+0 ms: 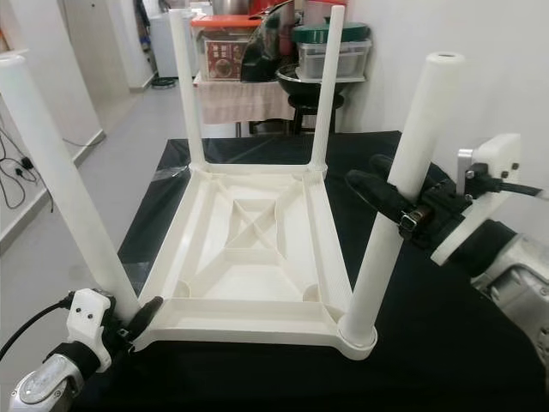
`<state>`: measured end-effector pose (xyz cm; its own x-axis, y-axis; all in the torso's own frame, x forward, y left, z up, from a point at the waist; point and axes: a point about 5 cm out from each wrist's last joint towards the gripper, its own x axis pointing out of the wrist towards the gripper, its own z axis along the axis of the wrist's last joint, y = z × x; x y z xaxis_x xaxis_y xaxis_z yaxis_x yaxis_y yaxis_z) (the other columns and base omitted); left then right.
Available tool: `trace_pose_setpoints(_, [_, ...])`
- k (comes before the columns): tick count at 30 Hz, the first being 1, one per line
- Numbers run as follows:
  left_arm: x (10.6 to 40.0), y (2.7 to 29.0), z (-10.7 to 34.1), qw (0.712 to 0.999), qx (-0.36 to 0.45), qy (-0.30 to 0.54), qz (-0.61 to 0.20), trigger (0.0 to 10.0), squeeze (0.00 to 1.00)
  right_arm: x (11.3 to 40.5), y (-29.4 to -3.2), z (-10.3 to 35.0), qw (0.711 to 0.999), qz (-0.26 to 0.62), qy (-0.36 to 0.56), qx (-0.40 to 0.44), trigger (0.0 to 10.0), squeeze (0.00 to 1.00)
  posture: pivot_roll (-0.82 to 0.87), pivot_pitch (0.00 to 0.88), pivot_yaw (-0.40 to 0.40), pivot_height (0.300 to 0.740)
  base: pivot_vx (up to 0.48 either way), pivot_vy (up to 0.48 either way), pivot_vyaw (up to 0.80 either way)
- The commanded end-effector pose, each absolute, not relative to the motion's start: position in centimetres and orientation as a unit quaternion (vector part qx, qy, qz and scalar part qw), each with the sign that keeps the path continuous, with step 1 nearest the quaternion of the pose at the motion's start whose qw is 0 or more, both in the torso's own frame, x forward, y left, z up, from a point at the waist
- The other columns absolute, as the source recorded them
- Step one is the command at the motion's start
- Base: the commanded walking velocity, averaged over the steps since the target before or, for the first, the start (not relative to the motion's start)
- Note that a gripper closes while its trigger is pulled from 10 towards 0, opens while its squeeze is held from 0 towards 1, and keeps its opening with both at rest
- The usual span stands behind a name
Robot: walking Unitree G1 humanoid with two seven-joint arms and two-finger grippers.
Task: Building children table
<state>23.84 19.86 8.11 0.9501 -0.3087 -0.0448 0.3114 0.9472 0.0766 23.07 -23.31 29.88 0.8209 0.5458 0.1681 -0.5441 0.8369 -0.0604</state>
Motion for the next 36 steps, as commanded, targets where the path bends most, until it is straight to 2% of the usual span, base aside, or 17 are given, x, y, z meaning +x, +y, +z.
trace_pose_setpoints(1, [23.6, 21.5, 7.8, 0.990, 0.066, 0.028, -0.118, 0.0, 0.00, 23.8, -23.6, 28.9, 0.963, 0.262, -0.063, 0.002, 0.0, 0.00, -0.15, 0.000, -0.013, 0.740, 0.000, 0.000, 0.00])
trace_pose_setpoints(7, [24.9, 23.2, 12.3, 0.993, 0.071, -0.044, -0.080, 0.0, 0.00, 26.1, -24.9, 28.1, 0.983, 0.171, -0.059, 0.032, 0.0, 0.00, -0.14, 0.000, -0.020, 0.740, 0.000, 0.000, 0.00])
trace_pose_setpoints(9, [26.4, 25.0, 18.1, 0.987, 0.082, -0.131, -0.051, 0.0, 0.00, 27.7, -26.3, 27.2, 0.993, 0.086, -0.048, 0.072, 0.0, 0.00, -0.10, 0.000, -0.033, 0.740, 0.000, 0.000, 0.00])
trace_pose_setpoints(13, [27.0, 26.4, 23.4, 0.974, 0.092, -0.205, -0.032, 0.0, 0.00, 28.9, -27.2, 26.0, 0.994, 0.017, -0.026, 0.104, 0.0, 0.00, -0.09, 0.000, -0.034, 0.740, 0.000, 0.000, 0.00])
trace_pose_setpoints(14, [27.2, 27.4, 29.5, 0.952, 0.117, -0.280, -0.033, 0.0, 0.00, 29.7, -27.0, 23.9, 0.991, -0.031, 0.016, 0.131, 9.1, 0.00, -0.07, 0.000, -0.035, 0.740, 0.000, 0.000, 0.00])
trace_pose_setpoints(15, [27.1, 27.6, 32.1, 0.941, 0.131, -0.310, -0.036, 0.0, 0.00, 30.0, -26.5, 22.9, 0.988, -0.044, 0.039, 0.141, 10.0, 0.00, -0.07, 0.000, -0.037, 0.740, 0.000, 0.000, 0.00])
trace_pose_setpoints(21, [26.8, 26.8, 39.8, 0.901, 0.183, -0.387, -0.070, 0.0, 0.00, 30.6, -23.0, 18.6, 0.970, -0.058, 0.119, 0.206, 10.0, 0.00, -0.04, 0.000, -0.030, 0.740, 0.000, 0.000, 0.00])
trace_pose_setpoints(24, [26.5, 23.0, 47.7, 0.847, 0.212, -0.464, -0.151, 0.0, 0.00, 30.7, -15.9, 12.8, 0.925, -0.008, 0.257, 0.280, 10.0, 0.00, -0.02, 0.000, -0.008, 0.740, 0.000, 0.000, 0.00])
trace_pose_setpoints(26, [26.4, 21.7, 49.3, 0.833, 0.217, -0.477, -0.176, 0.0, 0.00, 30.5, -13.9, 11.6, 0.912, 0.008, 0.291, 0.288, 10.0, 0.00, -0.01, 0.000, 0.004, 0.740, 0.000, 0.000, 0.00])
trace_pose_setpoints(27, [26.5, 20.2, 50.6, 0.822, 0.216, -0.487, -0.202, 1.4, 0.00, 30.5, -12.1, 10.5, 0.901, 0.016, 0.321, 0.291, 10.0, 0.00, -0.01, 0.000, 0.013, 0.740, 0.000, 0.000, 0.00])
trace_pose_setpoints(28, [26.5, 20.2, 50.6, 0.822, 0.216, -0.487, -0.202, 1.4, 0.00, 30.5, -12.1, 10.5, 0.901, 0.016, 0.321, 0.291, 10.0, 0.00, -0.01, 0.000, 0.013, 0.740, 0.000, 0.000, 0.00])
trace_pose_setpoints(29, [26.6, 18.8, 51.5, 0.812, 0.210, -0.493, -0.229, 3.1, 0.00, 30.6, -10.7, 9.6, 0.891, 0.018, 0.351, 0.288, 10.0, 0.00, 0.00, 0.000, 0.020, 0.740, 0.000, 0.000, 0.00])
trace_pose_setpoints(31, [26.7, 18.0, 52.1, 0.806, 0.207, -0.497, -0.245, 3.1, 0.00, 30.6, -9.8, 9.1, 0.885, 0.018, 0.369, 0.283, 10.0, 0.00, 0.00, 0.000, 0.020, 0.740, 0.000, 0.000, 0.00])
trace_pose_setpoints(32, [26.9, 16.8, 52.5, 0.802, 0.197, -0.494, -0.271, 7.2, 0.00, 31.1, -9.0, 8.7, 0.881, 0.012, 0.377, 0.285, 10.0, 0.00, 0.01, 0.000, 0.036, 0.740, 0.000, 0.000, 0.00])
trace_pose_setpoints(34, [26.9, 16.8, 52.5, 0.802, 0.197, -0.494, -0.271, 7.2, 0.00, 31.1, -9.0, 8.7, 0.881, 0.012, 0.377, 0.285, 10.0, 0.00, 0.01, 0.000, 0.036, 0.740, 0.000, 0.000, 0.00])
trace_pose_setpoints(35, [27.5, 15.0, 52.4, 0.798, 0.181, -0.481, -0.316, 10.0, 1.00, 32.1, -9.2, 8.4, 0.883, -0.026, 0.375, 0.283, 10.0, 0.00, 0.01, 0.000, 0.053, 0.740, 0.000, 0.000, 0.00])
trace_pose_setpoints(36, [27.5, 15.0, 52.4, 0.798, 0.181, -0.481, -0.316, 10.0, 1.00, 32.1, -9.2, 8.4, 0.883, -0.026, 0.375, 0.283, 10.0, 0.00, 0.01, 0.000, 0.053, 0.740, 0.000, 0.000, 0.00])
